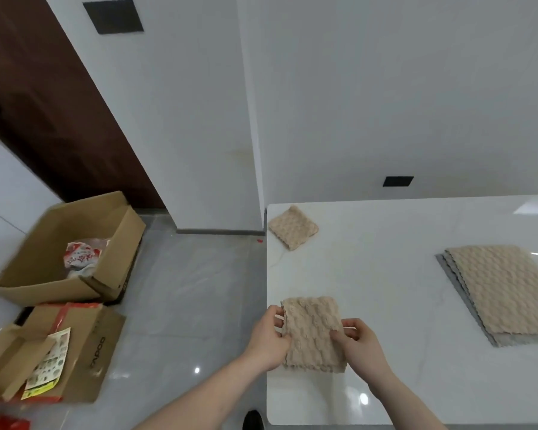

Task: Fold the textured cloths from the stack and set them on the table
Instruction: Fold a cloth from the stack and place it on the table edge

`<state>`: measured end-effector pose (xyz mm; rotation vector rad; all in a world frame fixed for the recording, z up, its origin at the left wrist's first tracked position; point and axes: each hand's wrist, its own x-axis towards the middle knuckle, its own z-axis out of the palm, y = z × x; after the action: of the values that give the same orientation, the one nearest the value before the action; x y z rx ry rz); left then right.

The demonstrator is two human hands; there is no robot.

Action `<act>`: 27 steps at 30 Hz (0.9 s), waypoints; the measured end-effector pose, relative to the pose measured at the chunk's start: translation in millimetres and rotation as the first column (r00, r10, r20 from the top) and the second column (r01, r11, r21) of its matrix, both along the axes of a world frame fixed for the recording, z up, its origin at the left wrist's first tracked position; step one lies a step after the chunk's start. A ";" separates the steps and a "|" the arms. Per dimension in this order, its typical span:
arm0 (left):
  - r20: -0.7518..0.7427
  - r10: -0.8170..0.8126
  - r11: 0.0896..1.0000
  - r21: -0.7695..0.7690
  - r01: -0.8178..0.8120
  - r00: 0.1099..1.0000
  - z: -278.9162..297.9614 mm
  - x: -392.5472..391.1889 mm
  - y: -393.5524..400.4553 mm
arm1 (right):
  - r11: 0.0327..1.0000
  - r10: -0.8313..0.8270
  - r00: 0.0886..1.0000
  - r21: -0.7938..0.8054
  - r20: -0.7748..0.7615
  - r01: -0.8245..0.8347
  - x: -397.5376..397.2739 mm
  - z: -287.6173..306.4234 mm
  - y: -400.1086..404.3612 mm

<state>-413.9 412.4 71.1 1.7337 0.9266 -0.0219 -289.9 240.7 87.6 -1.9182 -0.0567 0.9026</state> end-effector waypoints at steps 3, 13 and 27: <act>-0.010 -0.028 0.999 -0.021 0.028 1.000 -6.7 1.4 12.7 | 0.999 -0.039 0.999 -0.019 -0.009 0.039 -11.9 -4.9 3.5; -0.065 -0.045 0.999 0.023 0.047 0.997 -22.1 16.4 43.6 | 0.998 -0.039 0.998 -0.048 -0.047 0.037 0.8 -29.5 24.9; -0.229 -0.246 0.962 0.057 0.265 0.942 -65.7 101.5 152.2 | 0.968 -0.203 0.979 -0.150 -0.001 0.201 33.8 -67.6 137.2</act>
<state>-312.4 564.7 5.4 1.9522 0.8643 -0.3565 -256.1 377.9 20.0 -2.0117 0.2186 0.8037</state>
